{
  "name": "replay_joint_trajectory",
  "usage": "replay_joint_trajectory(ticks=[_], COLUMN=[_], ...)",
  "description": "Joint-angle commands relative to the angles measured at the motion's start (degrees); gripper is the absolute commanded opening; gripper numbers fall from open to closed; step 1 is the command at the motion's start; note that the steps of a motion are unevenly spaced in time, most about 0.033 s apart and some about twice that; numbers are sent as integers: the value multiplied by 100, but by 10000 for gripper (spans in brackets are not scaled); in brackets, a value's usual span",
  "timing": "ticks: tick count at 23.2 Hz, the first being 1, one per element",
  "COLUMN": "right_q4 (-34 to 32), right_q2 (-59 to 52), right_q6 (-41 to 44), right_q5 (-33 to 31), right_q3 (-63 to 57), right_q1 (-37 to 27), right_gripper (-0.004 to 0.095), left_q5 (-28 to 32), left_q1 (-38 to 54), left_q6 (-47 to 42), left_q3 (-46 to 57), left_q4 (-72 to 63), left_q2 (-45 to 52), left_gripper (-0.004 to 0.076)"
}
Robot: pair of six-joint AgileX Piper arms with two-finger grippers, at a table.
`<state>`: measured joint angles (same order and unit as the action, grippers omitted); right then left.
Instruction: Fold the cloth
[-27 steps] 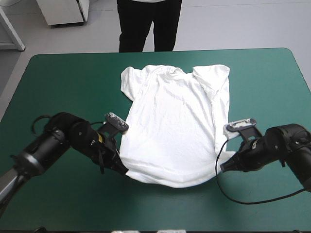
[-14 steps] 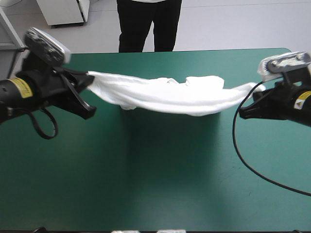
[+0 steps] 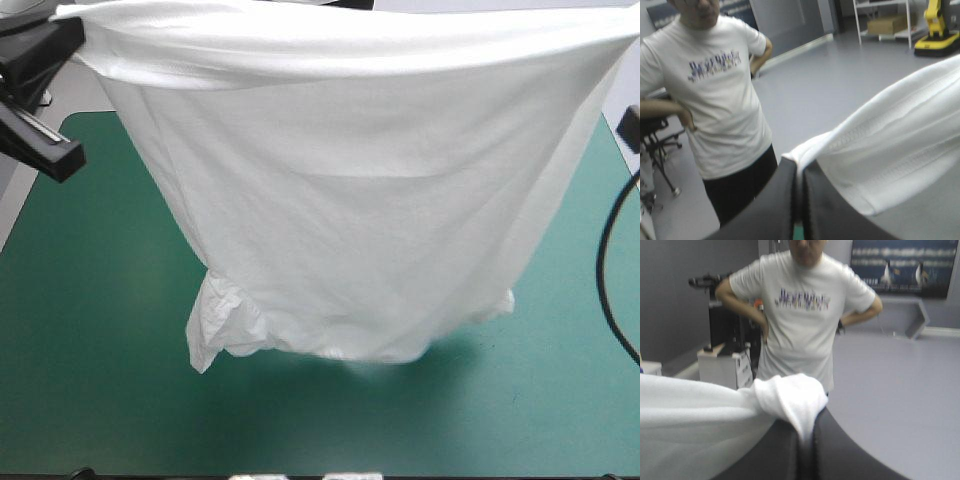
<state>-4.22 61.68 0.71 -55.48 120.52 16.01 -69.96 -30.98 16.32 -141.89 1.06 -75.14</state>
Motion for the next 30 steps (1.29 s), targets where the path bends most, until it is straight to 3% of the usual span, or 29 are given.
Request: replay_joint_trajectory(ticks=[1,4,8,13,16,20,25,30], right_q4=[-108,-119,-340,-1387,-1261,-823,-291,-250], right_q2=[-30,205,899,2281,3161,3718,3909,3958], right_q6=[171,171,350,990,965,966,622,586], right_q5=[1155,1402,1908,2394,2502,2538,2187,1782], right_q3=[204,204,204,480,1509,2443,2471,1782], right_q1=[6,6,6,-7,-355,-811,-1039,-1024], right_gripper=[-13,-13,-13,-13,-13,-13,-13,-13], left_q5=[1318,1600,1908,3375,4841,5556,5304,3769], left_q1=[-39,-39,-28,330,750,1126,1491,1533], left_q6=[145,145,108,-505,-505,-505,-449,-417], left_q3=[-417,-407,-407,-417,-417,-417,-417,-417], left_q4=[-304,-106,705,1799,1428,784,-150,-274], left_q2=[111,-10,-868,-2187,-2490,-2584,-2817,-3069], left_gripper=[-10,-10,-10,-8,-8,-8,-8,-9])
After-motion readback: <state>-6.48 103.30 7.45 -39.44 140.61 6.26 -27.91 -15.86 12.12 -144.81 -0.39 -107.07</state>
